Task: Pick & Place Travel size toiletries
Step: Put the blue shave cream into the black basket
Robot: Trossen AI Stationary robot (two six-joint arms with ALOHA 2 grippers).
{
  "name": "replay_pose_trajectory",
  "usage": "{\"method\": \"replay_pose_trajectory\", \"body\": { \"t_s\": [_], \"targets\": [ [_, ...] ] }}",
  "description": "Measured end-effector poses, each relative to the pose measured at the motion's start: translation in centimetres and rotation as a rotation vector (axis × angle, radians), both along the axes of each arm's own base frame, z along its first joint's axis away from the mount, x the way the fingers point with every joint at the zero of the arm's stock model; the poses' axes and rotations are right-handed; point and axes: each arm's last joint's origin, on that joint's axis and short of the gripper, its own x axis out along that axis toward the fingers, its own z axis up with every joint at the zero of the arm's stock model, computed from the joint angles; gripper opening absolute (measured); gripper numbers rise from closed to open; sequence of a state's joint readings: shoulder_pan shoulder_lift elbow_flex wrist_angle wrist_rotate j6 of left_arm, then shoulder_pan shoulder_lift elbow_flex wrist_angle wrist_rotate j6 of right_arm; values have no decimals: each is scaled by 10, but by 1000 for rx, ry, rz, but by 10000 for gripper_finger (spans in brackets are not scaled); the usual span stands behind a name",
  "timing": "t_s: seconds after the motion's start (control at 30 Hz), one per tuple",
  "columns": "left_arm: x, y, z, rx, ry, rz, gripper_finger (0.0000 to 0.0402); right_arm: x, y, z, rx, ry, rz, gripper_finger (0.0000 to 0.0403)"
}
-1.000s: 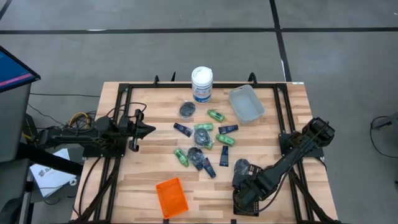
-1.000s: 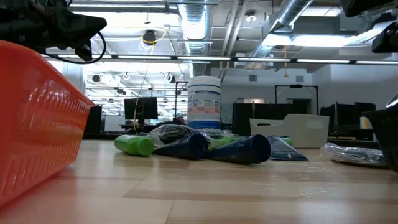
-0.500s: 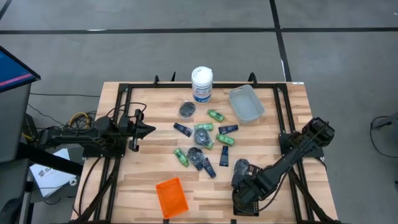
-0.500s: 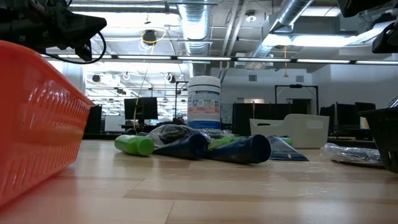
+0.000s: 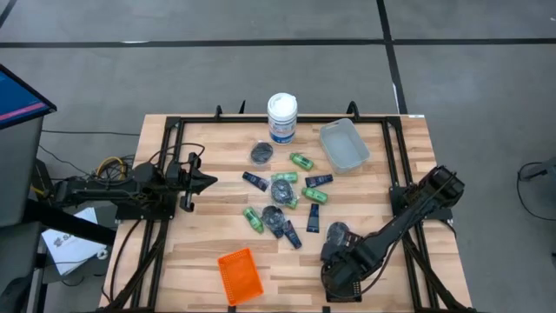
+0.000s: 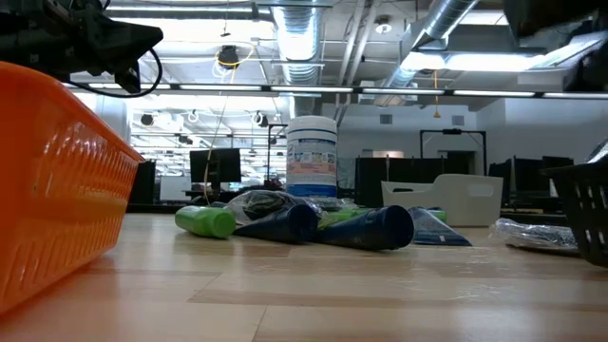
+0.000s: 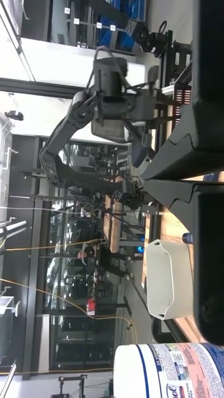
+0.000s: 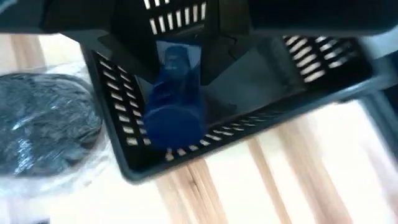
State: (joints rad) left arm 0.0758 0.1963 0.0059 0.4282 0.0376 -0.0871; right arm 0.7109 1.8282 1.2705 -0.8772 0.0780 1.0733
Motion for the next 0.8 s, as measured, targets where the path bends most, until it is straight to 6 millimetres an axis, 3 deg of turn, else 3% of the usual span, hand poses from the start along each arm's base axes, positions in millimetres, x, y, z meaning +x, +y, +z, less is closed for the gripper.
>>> {"method": "replay_pose_trajectory", "body": {
  "t_s": [0.23,0.57,0.8],
  "targets": [
    [0,0,0,-1,5,1,1,8,2,-21,25,101,1,102],
    [1,0,-1,-1,14,1,1,5,0,0,11,152,2,12],
    [2,0,-1,-1,15,0,1,9,-4,10,5,170,-38,40]
  ]
}}
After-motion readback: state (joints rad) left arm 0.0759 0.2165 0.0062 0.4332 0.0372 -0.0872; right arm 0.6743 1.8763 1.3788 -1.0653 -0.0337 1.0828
